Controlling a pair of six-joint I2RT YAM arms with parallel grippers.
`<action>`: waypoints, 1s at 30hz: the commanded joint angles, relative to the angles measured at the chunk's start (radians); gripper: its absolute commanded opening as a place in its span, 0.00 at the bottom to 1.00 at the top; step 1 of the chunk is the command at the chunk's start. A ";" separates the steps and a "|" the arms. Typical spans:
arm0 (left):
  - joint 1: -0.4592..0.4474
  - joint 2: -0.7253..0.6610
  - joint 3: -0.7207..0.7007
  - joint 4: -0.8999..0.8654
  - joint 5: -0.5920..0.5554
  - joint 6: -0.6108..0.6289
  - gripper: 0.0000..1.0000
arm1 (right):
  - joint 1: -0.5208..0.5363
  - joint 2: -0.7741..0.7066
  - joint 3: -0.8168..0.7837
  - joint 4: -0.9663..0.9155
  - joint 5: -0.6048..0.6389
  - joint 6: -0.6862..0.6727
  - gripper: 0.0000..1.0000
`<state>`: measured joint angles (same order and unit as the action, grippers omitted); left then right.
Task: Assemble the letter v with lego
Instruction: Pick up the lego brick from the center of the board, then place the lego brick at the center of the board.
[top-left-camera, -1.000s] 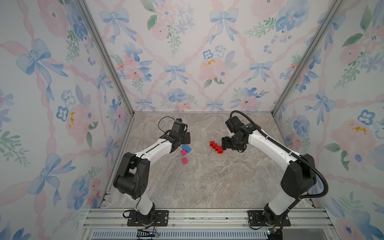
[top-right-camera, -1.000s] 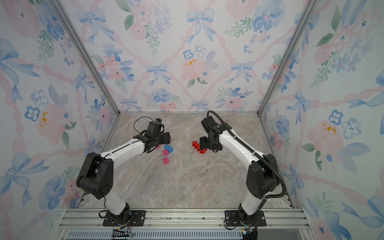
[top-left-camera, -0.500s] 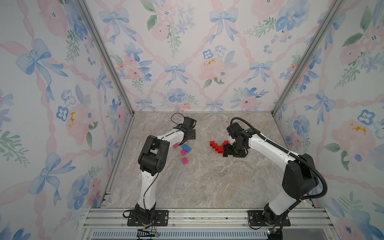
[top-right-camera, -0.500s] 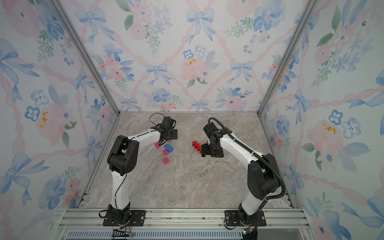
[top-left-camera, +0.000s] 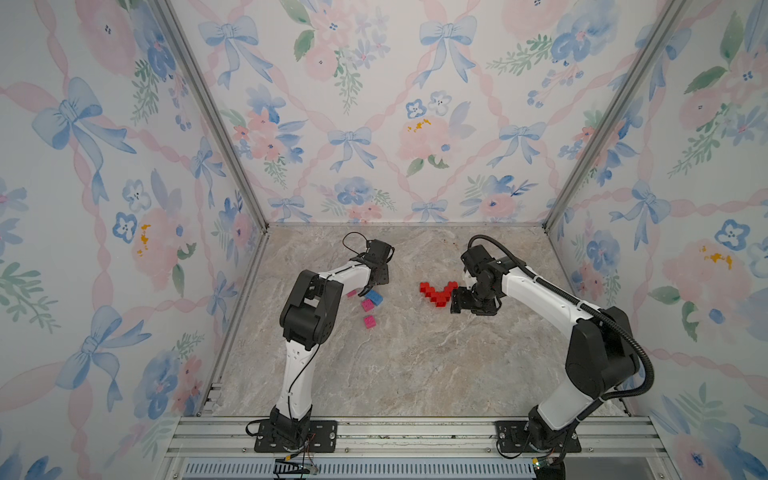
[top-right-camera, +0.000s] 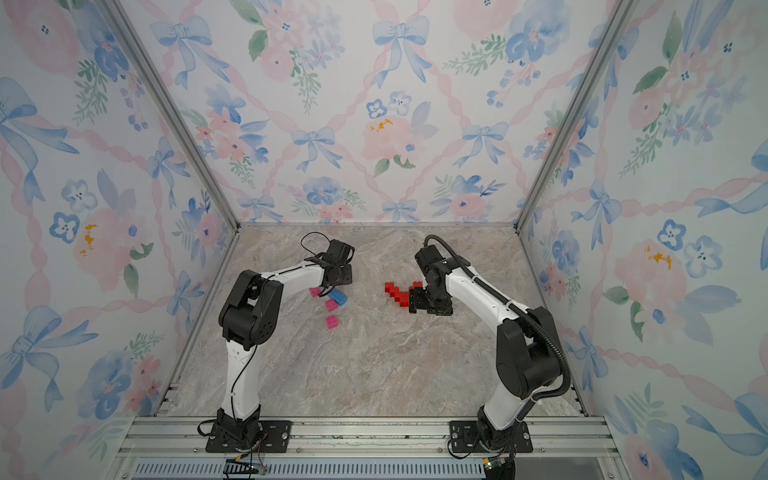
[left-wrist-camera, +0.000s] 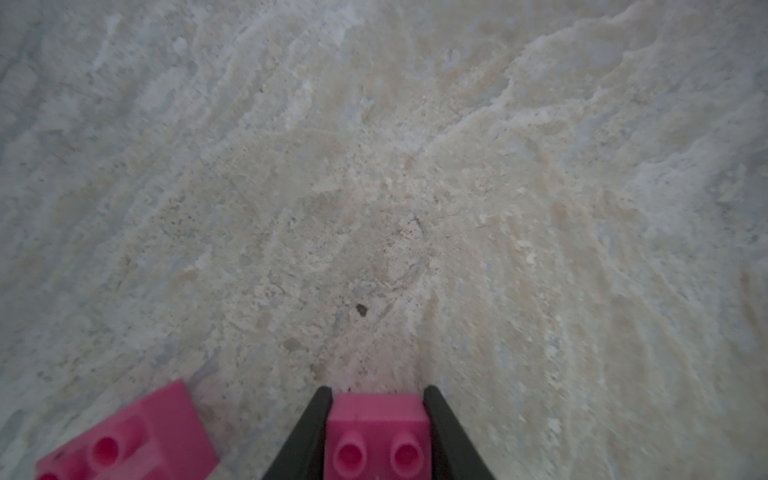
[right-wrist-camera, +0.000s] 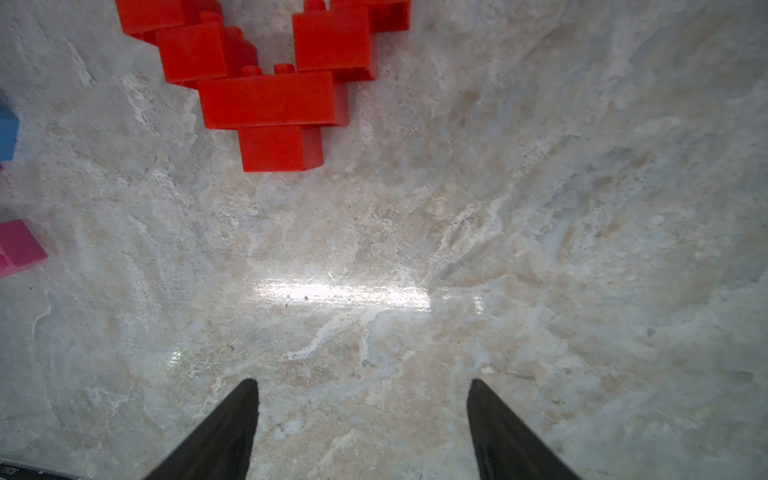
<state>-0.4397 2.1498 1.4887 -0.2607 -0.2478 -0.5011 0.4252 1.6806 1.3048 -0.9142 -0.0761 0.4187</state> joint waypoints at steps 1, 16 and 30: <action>-0.018 -0.044 -0.024 -0.051 -0.013 -0.015 0.30 | -0.006 -0.058 -0.031 0.010 0.003 -0.014 0.78; -0.395 -0.349 -0.267 -0.087 -0.028 -0.363 0.09 | -0.100 -0.208 -0.214 0.113 0.008 0.057 0.61; -0.547 -0.234 -0.291 -0.086 0.006 -0.442 0.50 | -0.111 -0.250 -0.220 0.081 -0.013 0.047 0.68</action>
<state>-0.9962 1.9133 1.1915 -0.3264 -0.2531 -0.9527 0.3149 1.4563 1.0950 -0.8009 -0.0830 0.4702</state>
